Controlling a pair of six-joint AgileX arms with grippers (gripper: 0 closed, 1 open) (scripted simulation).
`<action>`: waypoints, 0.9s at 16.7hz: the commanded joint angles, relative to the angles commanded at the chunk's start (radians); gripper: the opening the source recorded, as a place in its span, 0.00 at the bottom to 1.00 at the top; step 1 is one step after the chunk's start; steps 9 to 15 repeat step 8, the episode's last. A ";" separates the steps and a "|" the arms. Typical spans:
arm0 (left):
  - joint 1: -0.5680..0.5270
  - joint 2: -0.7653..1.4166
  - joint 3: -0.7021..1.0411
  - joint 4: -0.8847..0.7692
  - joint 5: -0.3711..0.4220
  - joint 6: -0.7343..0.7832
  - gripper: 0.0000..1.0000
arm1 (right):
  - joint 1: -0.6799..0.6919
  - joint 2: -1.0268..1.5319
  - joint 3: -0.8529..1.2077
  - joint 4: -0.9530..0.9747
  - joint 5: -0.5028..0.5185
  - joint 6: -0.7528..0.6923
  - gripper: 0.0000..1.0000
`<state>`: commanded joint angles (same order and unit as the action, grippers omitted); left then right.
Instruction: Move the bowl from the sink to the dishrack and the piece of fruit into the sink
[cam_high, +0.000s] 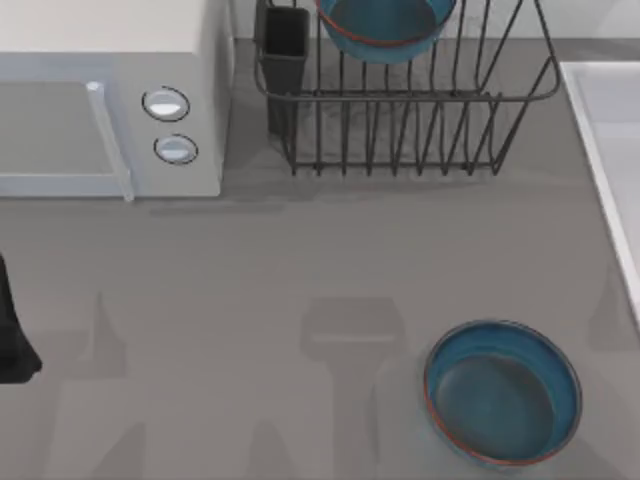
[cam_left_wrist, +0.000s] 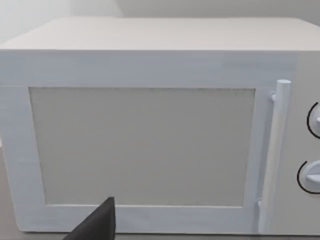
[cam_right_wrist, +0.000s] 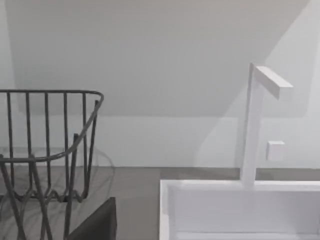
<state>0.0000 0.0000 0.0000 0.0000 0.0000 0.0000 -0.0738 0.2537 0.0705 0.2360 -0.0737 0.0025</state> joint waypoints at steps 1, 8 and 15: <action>0.000 0.000 0.000 0.000 0.000 0.000 1.00 | 0.019 -0.068 -0.017 -0.061 0.018 -0.001 1.00; 0.000 0.000 0.000 0.000 0.000 0.000 1.00 | 0.074 -0.254 -0.071 -0.236 0.074 -0.003 1.00; 0.000 0.000 0.000 0.000 0.000 0.000 1.00 | 0.074 -0.254 -0.071 -0.236 0.074 -0.003 1.00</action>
